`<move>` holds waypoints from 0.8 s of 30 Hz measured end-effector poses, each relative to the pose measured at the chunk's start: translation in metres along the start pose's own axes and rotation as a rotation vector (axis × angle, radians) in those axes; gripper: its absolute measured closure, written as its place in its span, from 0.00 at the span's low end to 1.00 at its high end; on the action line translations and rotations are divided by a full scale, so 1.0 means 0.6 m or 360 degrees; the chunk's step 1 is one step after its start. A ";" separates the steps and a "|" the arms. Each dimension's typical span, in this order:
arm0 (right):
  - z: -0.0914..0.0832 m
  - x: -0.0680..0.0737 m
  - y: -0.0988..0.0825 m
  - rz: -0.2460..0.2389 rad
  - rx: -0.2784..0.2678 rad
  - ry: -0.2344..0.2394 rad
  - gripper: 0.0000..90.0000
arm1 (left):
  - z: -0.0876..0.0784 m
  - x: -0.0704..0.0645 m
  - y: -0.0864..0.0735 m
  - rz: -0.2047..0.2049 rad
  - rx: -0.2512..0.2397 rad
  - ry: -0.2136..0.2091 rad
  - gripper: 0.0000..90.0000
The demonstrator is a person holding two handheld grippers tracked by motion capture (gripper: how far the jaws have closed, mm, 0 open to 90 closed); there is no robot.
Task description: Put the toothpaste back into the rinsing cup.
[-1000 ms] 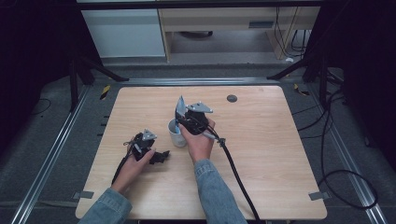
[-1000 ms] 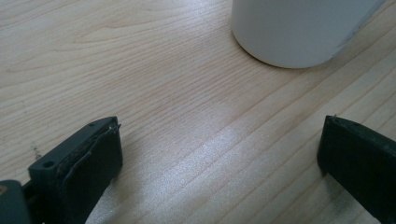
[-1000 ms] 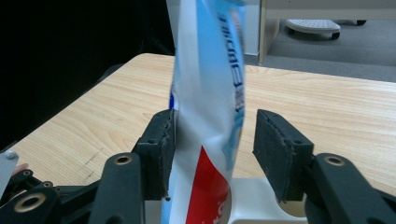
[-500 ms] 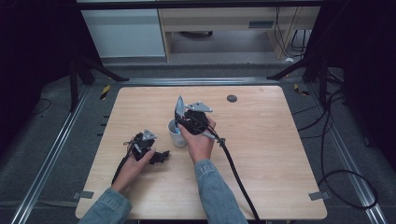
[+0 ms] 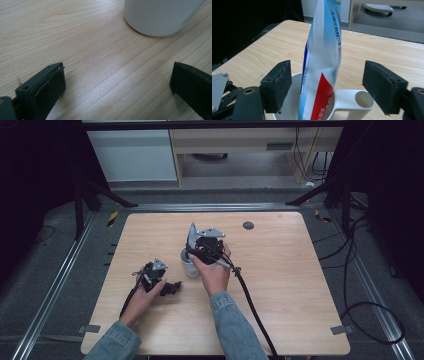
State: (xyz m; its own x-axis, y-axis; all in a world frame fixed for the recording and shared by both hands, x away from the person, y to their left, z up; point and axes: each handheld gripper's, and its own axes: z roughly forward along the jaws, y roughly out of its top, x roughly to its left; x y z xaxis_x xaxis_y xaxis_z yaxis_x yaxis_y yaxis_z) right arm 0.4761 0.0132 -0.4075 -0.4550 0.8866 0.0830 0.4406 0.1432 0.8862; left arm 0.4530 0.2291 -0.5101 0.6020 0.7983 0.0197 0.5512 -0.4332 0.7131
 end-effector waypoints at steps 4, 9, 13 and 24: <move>-0.004 0.000 0.003 -0.0014 0.0012 -0.0013 0.20 | 0.000 0.000 0.000 0.0001 0.0000 0.0000 0.00; -0.010 0.002 0.008 -0.0071 0.0061 -0.0024 0.15 | 0.001 0.000 0.000 -0.0006 -0.0007 0.0002 0.00; -0.014 0.006 0.010 -0.0111 0.0088 -0.0032 0.13 | 0.001 0.000 0.000 -0.0007 -0.0007 0.0001 0.00; -0.037 0.002 0.017 -0.0206 0.0139 -0.0026 0.08 | 0.001 0.000 0.000 -0.0007 -0.0007 0.0001 0.00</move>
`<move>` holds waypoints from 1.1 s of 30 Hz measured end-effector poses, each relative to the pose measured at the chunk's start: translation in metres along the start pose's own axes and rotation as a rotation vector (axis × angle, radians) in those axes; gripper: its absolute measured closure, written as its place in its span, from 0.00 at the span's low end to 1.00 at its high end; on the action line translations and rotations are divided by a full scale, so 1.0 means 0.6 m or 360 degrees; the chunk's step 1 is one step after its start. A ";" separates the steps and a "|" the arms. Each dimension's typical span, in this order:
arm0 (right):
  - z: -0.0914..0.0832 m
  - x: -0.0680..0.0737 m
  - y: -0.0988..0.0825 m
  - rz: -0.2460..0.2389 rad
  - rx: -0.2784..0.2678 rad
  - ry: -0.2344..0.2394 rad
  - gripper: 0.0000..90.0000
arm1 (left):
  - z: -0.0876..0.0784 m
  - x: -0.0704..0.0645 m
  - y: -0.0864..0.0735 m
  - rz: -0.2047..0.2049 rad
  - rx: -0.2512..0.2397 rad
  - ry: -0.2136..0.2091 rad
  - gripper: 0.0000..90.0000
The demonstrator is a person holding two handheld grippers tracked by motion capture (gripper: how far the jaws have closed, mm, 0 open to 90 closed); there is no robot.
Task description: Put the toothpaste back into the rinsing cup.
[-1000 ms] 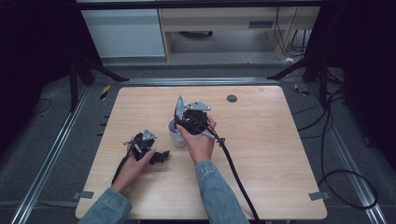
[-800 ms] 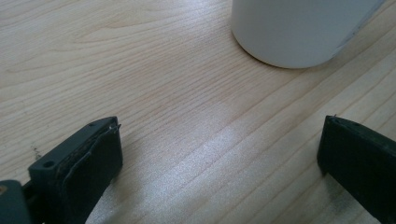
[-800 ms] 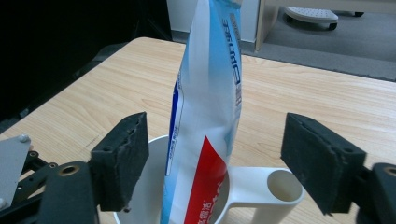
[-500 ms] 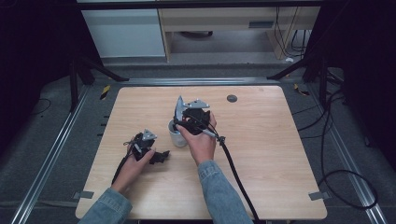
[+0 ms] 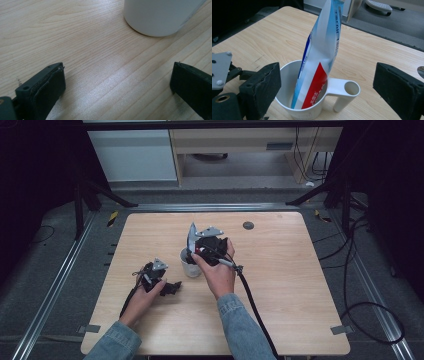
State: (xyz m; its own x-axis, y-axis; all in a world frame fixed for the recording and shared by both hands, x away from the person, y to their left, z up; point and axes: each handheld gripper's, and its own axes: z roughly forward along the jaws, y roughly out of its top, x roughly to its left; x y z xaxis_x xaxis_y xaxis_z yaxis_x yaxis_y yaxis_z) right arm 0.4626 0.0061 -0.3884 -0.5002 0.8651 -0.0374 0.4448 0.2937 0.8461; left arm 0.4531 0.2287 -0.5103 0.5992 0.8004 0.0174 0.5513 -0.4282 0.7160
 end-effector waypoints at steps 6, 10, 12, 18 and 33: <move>-0.008 -0.005 -0.001 -0.0017 0.0022 0.0008 0.07 | 0.000 0.000 0.000 0.0000 0.0000 -0.0001 0.00; -0.018 -0.013 -0.003 -0.0018 0.0025 0.0005 0.07 | 0.001 0.000 0.000 0.0001 -0.0001 -0.0001 0.00; -0.022 -0.017 -0.004 -0.0020 0.0031 0.0002 0.07 | 0.000 0.000 0.000 0.0006 0.0004 -0.0002 0.00; -0.035 -0.031 -0.012 0.0012 0.0043 -0.0005 0.07 | 0.000 0.000 0.000 0.0007 0.0005 -0.0002 0.00; -0.068 -0.075 -0.048 -0.0013 0.0078 -0.0126 0.07 | 0.001 -0.001 0.002 0.0006 0.0008 0.0000 0.00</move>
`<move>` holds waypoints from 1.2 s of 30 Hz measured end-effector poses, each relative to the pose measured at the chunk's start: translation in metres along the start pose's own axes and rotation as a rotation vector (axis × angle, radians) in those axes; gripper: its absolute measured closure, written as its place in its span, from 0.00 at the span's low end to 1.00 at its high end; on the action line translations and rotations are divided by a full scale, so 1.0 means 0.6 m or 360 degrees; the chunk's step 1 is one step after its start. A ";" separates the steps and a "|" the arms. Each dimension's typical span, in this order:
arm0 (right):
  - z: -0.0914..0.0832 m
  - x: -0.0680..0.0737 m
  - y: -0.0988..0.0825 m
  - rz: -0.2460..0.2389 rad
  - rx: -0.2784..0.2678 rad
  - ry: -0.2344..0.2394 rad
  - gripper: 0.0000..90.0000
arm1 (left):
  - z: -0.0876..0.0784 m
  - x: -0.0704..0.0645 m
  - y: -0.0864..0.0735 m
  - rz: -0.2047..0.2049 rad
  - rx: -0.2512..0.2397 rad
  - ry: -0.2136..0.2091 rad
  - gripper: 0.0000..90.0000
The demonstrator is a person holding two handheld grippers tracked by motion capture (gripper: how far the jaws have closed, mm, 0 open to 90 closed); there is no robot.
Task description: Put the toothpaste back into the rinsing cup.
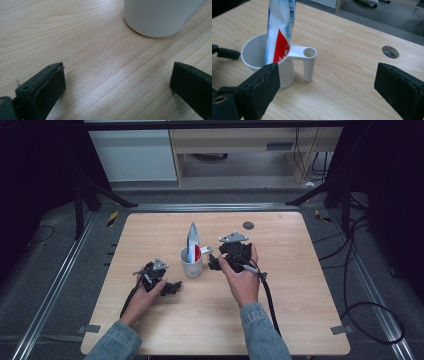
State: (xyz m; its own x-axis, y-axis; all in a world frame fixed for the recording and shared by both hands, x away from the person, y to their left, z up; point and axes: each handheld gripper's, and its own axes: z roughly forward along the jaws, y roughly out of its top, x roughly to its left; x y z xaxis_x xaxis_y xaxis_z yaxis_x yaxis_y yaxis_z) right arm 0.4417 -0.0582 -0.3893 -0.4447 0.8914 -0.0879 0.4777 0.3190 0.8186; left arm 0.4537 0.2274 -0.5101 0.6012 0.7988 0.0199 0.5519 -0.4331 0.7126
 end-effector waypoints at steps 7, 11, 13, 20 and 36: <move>-0.006 -0.025 -0.020 -0.0035 0.0013 -0.0045 0.08 | -0.001 0.000 0.000 0.0007 0.0008 -0.0002 0.00; -0.009 -0.039 -0.035 -0.0045 0.0033 -0.0063 0.09 | -0.001 0.000 0.000 0.0007 0.0008 -0.0001 0.00; -0.010 -0.049 -0.047 -0.0057 0.0047 -0.0082 0.09 | -0.001 0.000 0.000 0.0007 0.0008 -0.0001 0.00; -0.011 -0.077 -0.076 -0.0043 0.0088 -0.0101 0.09 | 0.000 0.000 0.000 0.0007 0.0007 -0.0001 0.00; -0.015 -0.141 -0.142 0.0105 0.0186 -0.0173 0.09 | 0.000 0.000 0.000 0.0007 0.0007 -0.0001 0.00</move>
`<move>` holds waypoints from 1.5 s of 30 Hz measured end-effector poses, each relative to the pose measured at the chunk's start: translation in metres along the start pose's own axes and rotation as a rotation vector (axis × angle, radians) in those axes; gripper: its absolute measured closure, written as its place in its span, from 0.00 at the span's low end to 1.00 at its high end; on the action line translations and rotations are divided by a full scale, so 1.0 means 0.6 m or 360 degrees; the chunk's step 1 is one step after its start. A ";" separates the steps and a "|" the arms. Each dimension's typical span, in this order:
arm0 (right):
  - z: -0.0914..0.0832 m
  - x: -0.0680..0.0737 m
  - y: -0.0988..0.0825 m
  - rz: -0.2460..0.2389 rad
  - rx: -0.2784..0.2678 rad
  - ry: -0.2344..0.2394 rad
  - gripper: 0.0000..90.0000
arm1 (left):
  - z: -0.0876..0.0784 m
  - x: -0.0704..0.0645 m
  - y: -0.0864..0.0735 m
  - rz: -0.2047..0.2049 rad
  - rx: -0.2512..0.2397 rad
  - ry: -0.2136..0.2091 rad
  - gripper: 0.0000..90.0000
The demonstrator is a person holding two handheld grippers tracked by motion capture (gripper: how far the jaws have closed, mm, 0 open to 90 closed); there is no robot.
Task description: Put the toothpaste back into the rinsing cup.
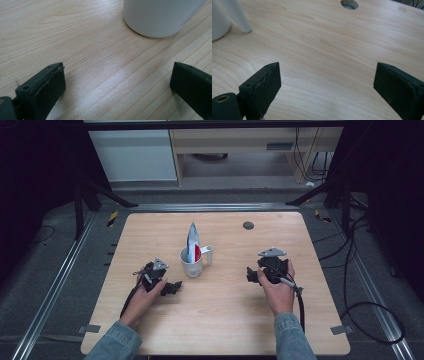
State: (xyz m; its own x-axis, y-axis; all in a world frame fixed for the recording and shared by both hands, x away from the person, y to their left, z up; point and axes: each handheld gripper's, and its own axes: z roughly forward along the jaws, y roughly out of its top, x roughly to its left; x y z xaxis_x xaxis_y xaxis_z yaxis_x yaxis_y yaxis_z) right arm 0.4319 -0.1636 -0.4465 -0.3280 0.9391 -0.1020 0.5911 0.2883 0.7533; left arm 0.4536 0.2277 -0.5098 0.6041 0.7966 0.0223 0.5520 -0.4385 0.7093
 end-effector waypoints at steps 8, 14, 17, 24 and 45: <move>0.010 -0.025 -0.033 0.0076 0.0054 -0.0024 0.09 | 0.000 0.000 0.000 0.0000 0.0000 0.0000 0.00; 0.013 -0.038 -0.052 0.0116 0.0072 -0.0028 0.09 | 0.000 0.000 0.000 0.0000 0.0000 0.0000 0.00; 0.015 -0.046 -0.062 0.0133 0.0084 -0.0036 0.09 | 0.000 0.000 0.000 0.0000 0.0000 0.0000 0.00; 0.018 -0.076 -0.087 0.0251 0.0100 -0.0062 0.09 | 0.000 0.000 0.000 0.0000 0.0000 0.0000 0.00; 0.055 -0.089 -0.114 0.0334 0.0073 -0.0121 0.05 | 0.000 0.000 0.000 0.0000 -0.0003 -0.0002 0.00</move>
State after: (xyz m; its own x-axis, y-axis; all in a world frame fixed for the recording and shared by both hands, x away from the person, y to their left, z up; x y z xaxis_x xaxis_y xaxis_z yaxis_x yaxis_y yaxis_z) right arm 0.4333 -0.2273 -0.5137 -0.1389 0.9903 0.0039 0.6740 0.0916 0.7330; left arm 0.4537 0.2273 -0.5100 0.6048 0.7961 0.0212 0.5511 -0.4376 0.7104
